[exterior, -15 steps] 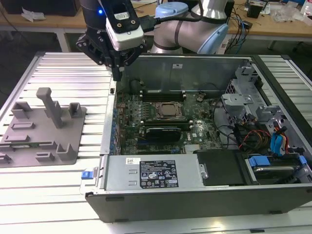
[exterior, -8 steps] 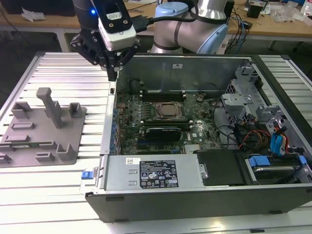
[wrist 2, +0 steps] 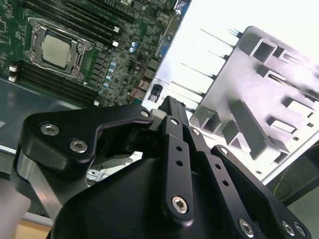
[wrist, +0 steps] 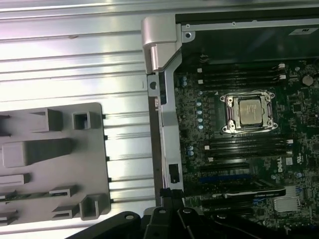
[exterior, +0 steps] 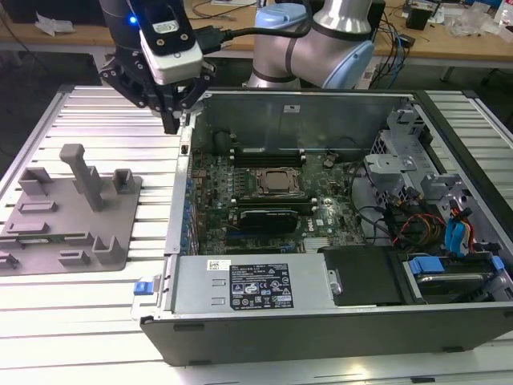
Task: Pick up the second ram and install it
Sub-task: 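Reach for the second ram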
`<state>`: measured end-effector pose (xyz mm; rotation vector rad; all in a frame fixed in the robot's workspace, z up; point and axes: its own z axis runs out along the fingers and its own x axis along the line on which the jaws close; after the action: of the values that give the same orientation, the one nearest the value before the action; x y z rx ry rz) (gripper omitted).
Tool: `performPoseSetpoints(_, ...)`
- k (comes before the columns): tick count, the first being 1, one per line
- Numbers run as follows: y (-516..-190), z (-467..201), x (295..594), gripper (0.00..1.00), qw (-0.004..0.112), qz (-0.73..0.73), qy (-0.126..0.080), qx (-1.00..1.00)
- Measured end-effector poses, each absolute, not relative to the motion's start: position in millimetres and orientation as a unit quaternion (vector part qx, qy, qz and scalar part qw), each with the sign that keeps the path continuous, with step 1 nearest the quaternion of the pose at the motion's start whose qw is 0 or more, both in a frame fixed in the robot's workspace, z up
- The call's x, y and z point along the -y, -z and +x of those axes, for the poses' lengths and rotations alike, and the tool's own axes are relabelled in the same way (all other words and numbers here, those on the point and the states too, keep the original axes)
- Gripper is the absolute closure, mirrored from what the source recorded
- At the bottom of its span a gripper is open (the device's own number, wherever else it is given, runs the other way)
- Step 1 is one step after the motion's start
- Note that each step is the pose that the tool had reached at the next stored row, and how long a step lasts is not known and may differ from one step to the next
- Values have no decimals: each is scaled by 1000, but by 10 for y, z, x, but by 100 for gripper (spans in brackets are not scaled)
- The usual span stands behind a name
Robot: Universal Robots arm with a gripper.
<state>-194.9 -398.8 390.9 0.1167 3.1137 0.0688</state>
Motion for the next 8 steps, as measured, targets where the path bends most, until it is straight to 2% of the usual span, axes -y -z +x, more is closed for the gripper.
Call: performPoseSetpoints(8, -3900, -2184, 3988, 92, 13, 37, -22, -999)
